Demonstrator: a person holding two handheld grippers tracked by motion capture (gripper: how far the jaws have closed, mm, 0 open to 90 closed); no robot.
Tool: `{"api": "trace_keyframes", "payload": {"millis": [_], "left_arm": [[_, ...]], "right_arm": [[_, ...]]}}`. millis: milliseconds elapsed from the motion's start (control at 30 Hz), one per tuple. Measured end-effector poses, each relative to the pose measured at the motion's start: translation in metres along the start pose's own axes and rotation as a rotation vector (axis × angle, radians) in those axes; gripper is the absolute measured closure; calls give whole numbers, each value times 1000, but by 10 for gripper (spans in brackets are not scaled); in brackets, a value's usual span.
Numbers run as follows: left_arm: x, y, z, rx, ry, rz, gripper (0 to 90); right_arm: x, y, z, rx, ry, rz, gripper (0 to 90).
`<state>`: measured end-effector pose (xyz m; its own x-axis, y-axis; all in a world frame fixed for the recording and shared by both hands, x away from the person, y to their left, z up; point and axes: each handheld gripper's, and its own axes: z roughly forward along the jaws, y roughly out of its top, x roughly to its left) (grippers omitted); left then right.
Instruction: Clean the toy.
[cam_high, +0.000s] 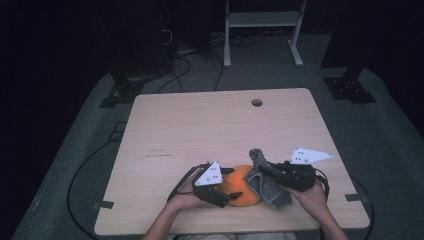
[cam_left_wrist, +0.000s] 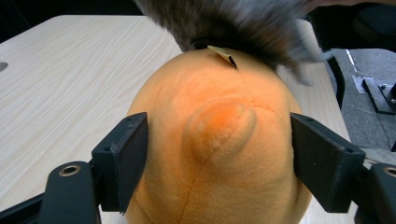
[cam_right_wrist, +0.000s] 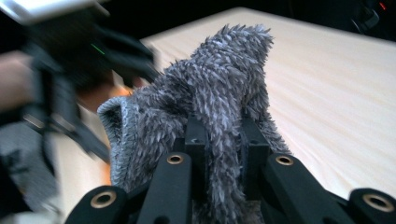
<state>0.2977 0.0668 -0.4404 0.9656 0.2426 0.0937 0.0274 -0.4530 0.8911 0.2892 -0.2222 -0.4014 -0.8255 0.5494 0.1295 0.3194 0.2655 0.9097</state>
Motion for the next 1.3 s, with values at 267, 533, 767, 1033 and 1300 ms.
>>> {"api": "trace_keyframes", "payload": {"millis": [267,533,767,1033,1300], "left_arm": [[2,-2,-2,-3,-40,-20,208],[10,-6,-1,27,-66,-63,99],[7,-7,2,32,-59,-27,83],[8,-13,4,31,-53,-42,98],[3,15,-8,-44,-34,-65,341]], "right_arm": [[22,3,24,46,40,-62,768],[13,-4,18,36,38,-29,762],[-4,-16,10,65,-23,-14,762],[-31,-30,-2,103,-51,93,762],[17,13,-6,-14,23,-58,768]]}}
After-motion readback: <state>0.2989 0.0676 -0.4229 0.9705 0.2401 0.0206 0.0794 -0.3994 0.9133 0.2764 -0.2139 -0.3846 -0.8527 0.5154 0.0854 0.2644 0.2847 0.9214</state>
